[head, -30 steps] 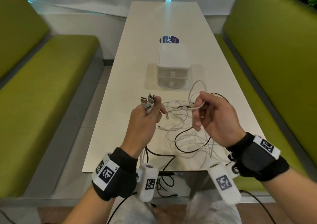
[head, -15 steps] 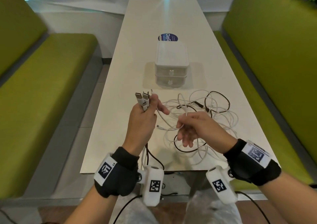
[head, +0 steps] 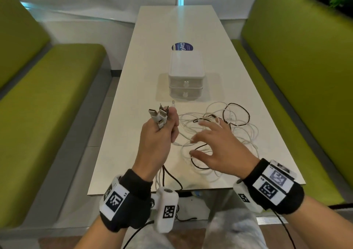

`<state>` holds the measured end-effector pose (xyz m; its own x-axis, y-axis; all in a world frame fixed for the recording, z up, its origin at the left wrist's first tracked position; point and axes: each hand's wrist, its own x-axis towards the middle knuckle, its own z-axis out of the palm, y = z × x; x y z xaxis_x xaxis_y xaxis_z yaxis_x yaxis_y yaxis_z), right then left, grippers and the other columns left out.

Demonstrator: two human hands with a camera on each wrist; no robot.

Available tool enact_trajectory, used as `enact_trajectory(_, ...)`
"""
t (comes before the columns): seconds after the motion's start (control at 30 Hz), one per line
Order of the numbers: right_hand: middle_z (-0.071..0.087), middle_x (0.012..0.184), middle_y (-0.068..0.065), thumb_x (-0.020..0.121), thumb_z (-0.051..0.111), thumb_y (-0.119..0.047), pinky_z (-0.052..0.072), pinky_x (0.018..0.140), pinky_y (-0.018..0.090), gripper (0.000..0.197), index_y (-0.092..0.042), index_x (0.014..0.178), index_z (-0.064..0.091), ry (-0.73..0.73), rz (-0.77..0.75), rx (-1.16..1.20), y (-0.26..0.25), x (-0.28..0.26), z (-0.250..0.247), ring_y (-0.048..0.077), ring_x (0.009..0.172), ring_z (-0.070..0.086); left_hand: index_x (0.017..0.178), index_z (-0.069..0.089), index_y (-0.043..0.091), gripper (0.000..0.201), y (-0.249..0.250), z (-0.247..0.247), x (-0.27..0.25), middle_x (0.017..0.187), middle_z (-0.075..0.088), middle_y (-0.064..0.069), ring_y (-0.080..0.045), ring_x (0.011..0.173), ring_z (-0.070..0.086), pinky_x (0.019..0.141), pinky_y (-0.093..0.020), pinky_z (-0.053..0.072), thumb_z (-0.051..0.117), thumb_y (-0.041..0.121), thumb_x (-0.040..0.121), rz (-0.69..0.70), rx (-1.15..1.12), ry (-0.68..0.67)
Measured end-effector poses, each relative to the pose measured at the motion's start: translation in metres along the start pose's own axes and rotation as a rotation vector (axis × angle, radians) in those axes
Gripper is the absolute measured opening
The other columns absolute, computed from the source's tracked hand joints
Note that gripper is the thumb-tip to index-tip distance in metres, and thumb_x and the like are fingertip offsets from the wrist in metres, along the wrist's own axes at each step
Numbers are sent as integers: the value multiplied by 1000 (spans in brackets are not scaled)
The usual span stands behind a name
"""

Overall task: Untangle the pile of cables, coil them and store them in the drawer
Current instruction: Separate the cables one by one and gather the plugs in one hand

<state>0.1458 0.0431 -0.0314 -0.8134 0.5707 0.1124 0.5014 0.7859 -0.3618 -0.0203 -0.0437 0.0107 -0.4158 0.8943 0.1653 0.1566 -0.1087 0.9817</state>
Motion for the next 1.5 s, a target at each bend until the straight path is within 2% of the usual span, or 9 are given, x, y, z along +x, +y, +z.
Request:
enact_trajectory(0.23,65,72,-2,91,59,-42,45,81,36,34,-16,71,66,315,298,130,27,-3,-26,18,75,59,70,46,16,37,7,-19,1,51,33,4,-20,51,40,61,-32,48,40,36,100,-26,-237,56)
enact_trajectory(0.33,64,70,11,90,63,-44,46,71,35,41,-10,66,63,331,413,451,35,0,-47,27,75,61,68,45,19,36,12,-17,1,50,27,6,-8,40,23,37,-19,27,42,37,99,-110,-356,-34)
enact_trajectory(0.47,51,53,-4,88,68,-24,39,55,29,33,-15,60,54,300,382,659,19,13,-65,16,50,49,66,44,14,51,0,4,-3,60,31,1,-10,50,24,47,-26,22,41,57,93,-78,23,-163)
enact_trajectory(0.73,54,69,-3,90,46,-27,35,57,31,23,-13,72,52,-66,308,227,-19,34,-55,18,69,50,102,62,18,52,-6,32,-4,91,68,8,-10,85,62,72,-30,49,34,60,93,104,294,-103)
enact_trajectory(0.83,55,74,-3,90,52,-25,34,57,30,16,-20,76,47,-84,334,226,-14,28,-46,17,69,50,98,60,19,52,-8,31,0,86,70,7,-12,79,64,72,-39,50,33,63,92,100,421,-80)
enact_trajectory(0.97,51,72,-3,88,53,-19,28,49,24,15,-20,89,38,-93,258,182,-9,20,-41,10,61,47,77,51,33,27,-3,36,-2,64,59,12,-3,62,55,56,-19,39,56,58,87,134,473,-155)
enact_trajectory(1.13,43,72,-13,86,55,-9,26,47,17,25,-16,104,39,-153,230,106,-1,16,-37,3,62,43,74,59,35,22,-3,39,-1,66,61,19,7,61,55,58,-8,35,72,19,83,137,420,-296)
enact_trajectory(1.23,51,75,-12,82,64,-14,33,55,15,20,-19,95,50,-117,188,222,3,16,-27,4,64,48,67,48,44,40,0,36,5,62,54,20,4,60,51,57,-11,32,68,12,83,125,540,-381)
enact_trajectory(1.5,58,64,-2,93,62,-27,46,61,28,16,-12,89,63,-227,279,663,27,6,-35,12,58,52,66,39,19,30,-18,-30,31,65,46,0,-18,59,41,52,-32,29,53,12,92,-46,755,-50)
